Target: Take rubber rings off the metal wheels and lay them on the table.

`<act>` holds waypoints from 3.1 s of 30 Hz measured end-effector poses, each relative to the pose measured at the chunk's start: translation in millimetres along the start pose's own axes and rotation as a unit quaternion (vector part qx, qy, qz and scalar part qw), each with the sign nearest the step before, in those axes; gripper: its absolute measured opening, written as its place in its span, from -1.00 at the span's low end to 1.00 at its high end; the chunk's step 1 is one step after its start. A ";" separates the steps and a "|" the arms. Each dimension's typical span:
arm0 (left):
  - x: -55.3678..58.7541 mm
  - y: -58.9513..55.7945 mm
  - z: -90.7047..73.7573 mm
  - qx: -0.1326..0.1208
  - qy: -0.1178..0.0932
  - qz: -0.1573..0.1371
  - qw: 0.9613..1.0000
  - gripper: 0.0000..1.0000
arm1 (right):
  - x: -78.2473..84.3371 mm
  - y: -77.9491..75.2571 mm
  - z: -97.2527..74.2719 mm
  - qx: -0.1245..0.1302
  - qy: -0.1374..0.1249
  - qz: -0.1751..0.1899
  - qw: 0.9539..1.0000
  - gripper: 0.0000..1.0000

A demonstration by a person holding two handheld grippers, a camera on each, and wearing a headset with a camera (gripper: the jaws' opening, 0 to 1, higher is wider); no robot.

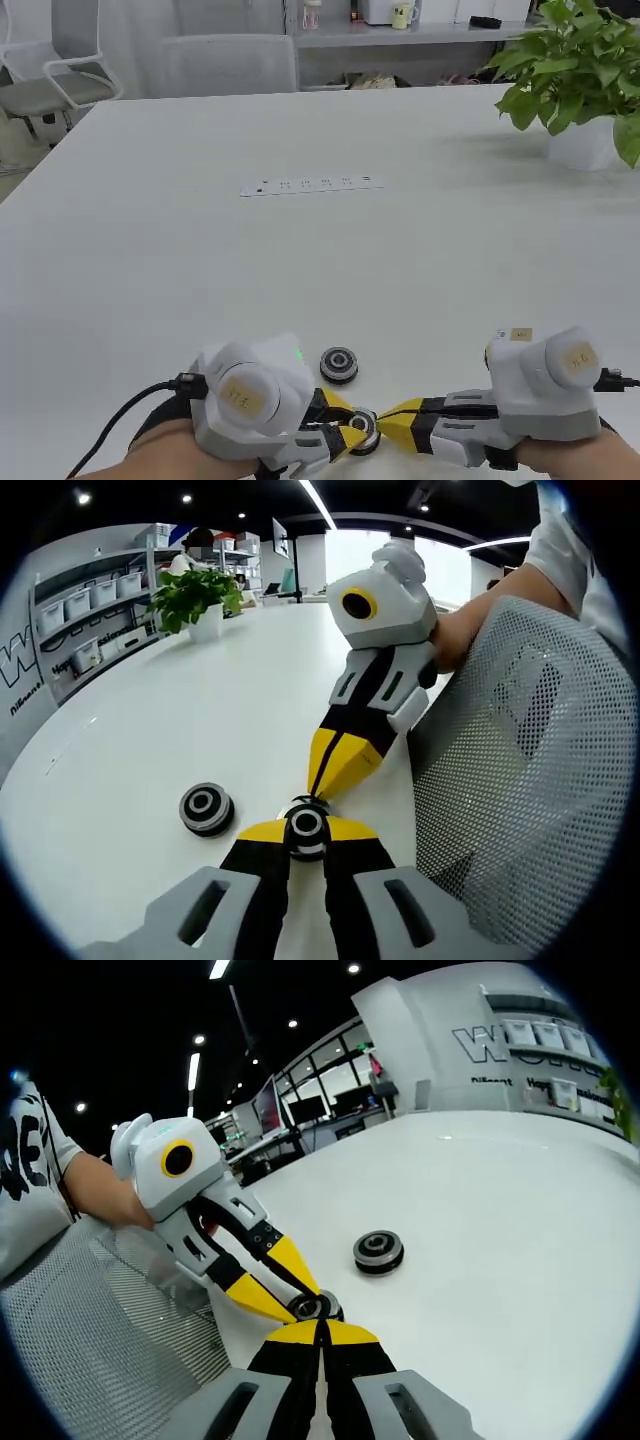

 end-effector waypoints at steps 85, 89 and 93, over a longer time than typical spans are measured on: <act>-4.6 1.5 -9.4 0.011 0.018 0.001 1.000 -0.74 | -4.8 4.5 1.2 -0.016 -0.029 -0.029 0.999 -1.00; -5.6 3.7 -17.1 0.015 0.019 0.002 1.000 -0.70 | -5.5 5.8 -0.4 -0.018 -0.032 -0.028 0.999 -1.00; -6.0 4.1 -25.8 0.012 0.016 -0.003 1.000 -0.62 | -6.9 6.6 -1.9 -0.018 -0.035 -0.028 0.999 -1.00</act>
Point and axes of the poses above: the centre of the closed fingertips' face, and the gripper's own axes: z roughly forward along the fingers, y roughly to its left, x roughly out of its underside, the point moved 9 cm from there along -z, roughly backward along the fingers, and after that the axes turned 2 degrees about y, right-handed, at the moved point
